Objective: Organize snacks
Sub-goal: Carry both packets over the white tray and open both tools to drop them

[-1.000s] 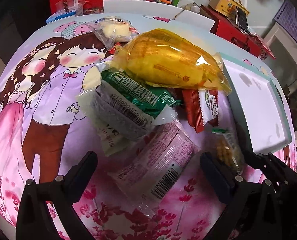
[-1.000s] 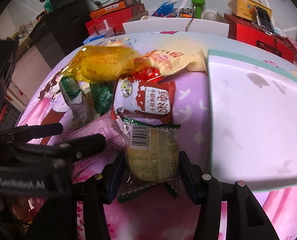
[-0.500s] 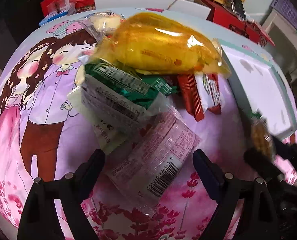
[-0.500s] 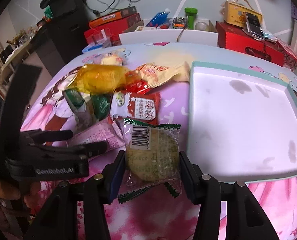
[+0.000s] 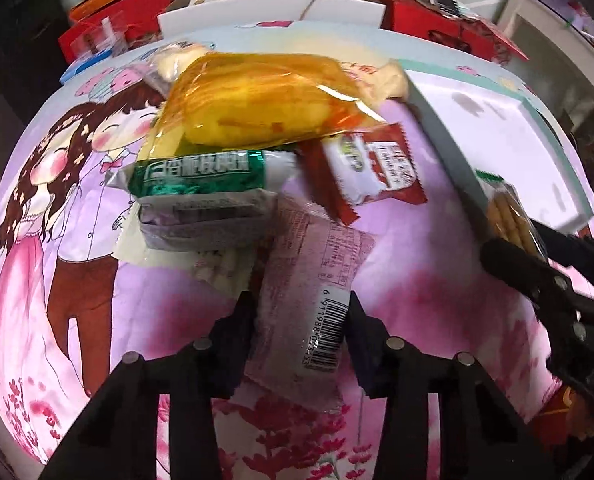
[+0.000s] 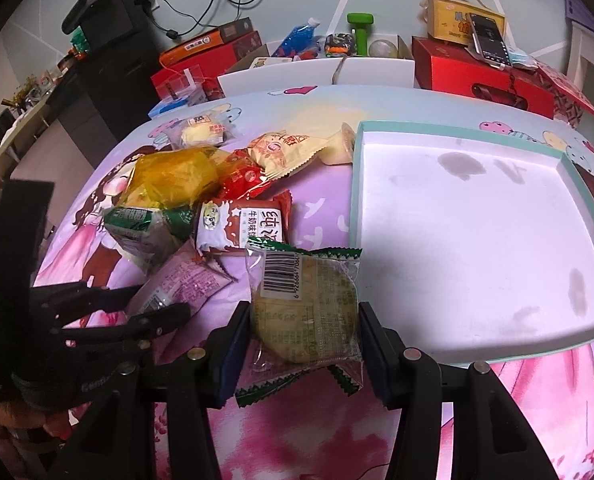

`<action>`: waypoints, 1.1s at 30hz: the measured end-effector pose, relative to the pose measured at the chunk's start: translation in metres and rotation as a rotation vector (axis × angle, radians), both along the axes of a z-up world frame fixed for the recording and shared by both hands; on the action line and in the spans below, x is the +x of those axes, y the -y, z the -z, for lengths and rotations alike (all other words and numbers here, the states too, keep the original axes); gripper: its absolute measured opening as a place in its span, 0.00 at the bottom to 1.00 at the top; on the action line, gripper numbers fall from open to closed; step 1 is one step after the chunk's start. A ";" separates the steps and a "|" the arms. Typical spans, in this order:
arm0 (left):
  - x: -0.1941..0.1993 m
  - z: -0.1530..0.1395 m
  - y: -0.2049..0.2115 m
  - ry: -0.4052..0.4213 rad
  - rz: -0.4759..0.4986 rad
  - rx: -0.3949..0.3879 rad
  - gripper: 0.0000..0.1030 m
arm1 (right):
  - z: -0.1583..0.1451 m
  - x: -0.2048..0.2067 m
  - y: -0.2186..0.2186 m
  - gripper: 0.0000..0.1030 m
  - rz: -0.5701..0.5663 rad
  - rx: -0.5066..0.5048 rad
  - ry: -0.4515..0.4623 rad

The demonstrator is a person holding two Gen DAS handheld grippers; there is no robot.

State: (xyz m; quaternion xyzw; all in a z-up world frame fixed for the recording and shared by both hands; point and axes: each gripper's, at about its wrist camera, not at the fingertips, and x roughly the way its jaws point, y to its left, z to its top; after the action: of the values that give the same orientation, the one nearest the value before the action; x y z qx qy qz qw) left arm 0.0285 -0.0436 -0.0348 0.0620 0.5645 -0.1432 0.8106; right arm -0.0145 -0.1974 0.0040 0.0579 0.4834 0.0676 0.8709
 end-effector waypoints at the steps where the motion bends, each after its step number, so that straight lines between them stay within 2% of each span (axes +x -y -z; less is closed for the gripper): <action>1: -0.002 -0.001 0.001 0.004 0.005 -0.007 0.41 | -0.001 0.000 0.001 0.53 0.003 0.003 0.003; 11: -0.011 -0.022 0.000 0.068 0.019 -0.050 0.40 | -0.010 -0.002 0.014 0.53 0.028 0.043 0.036; 19: -0.027 -0.056 -0.001 0.164 0.053 -0.097 0.40 | -0.019 -0.002 0.031 0.53 0.070 0.077 0.066; 24: -0.024 -0.073 0.013 0.209 0.076 -0.132 0.40 | -0.028 0.004 0.057 0.53 0.145 0.090 0.087; 33: 0.010 -0.087 0.070 0.239 0.157 -0.108 0.40 | -0.045 0.019 0.102 0.53 0.287 0.056 0.101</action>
State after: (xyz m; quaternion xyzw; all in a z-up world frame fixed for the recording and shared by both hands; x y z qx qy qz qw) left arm 0.0383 -0.1132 0.0522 0.0787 0.4488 -0.2279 0.8605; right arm 0.0048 -0.2993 0.0490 0.1470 0.4238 -0.0413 0.8928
